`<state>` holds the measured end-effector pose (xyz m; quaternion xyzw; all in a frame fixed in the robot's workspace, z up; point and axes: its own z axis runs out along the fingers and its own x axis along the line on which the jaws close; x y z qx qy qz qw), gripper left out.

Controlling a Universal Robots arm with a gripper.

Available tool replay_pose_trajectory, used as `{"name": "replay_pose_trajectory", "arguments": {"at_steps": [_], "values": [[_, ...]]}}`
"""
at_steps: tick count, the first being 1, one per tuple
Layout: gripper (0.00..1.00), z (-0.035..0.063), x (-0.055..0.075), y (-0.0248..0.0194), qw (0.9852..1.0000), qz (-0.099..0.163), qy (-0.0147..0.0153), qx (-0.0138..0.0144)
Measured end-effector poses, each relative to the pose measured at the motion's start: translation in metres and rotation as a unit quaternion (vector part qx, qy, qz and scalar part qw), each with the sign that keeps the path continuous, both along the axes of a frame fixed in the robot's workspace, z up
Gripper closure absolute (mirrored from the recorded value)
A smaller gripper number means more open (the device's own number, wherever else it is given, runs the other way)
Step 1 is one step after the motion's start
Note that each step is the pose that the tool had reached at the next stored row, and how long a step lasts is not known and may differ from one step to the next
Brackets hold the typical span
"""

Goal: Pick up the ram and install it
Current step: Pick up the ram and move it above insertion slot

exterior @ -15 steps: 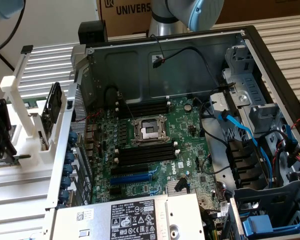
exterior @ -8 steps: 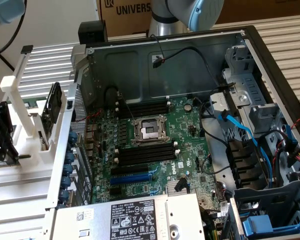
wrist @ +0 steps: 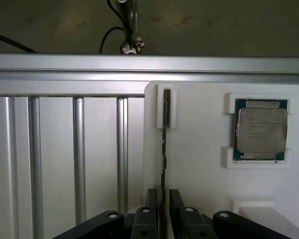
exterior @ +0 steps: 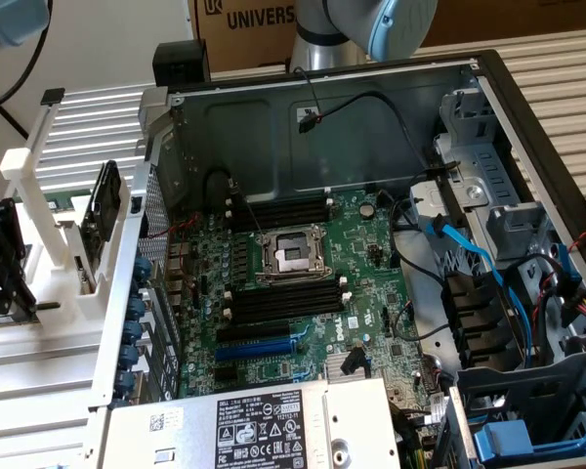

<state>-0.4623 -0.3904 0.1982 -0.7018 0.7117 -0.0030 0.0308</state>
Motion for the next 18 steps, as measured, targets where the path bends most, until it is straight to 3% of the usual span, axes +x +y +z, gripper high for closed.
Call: {"name": "replay_pose_trajectory", "arguments": {"at_steps": [3,5,11,18], "values": [[0.78,0.0000,0.0000,0.0000,1.0000,0.000,0.0000,0.0000],[0.88,0.0000,0.0000,0.0000,1.0000,0.000,0.0000,0.0000],[0.88,0.0004,0.0000,0.0000,1.0000,0.000,0.0000,0.0001],[0.88,0.0099,-0.0006,0.0000,1.0000,0.000,0.0000,0.0001]]}}
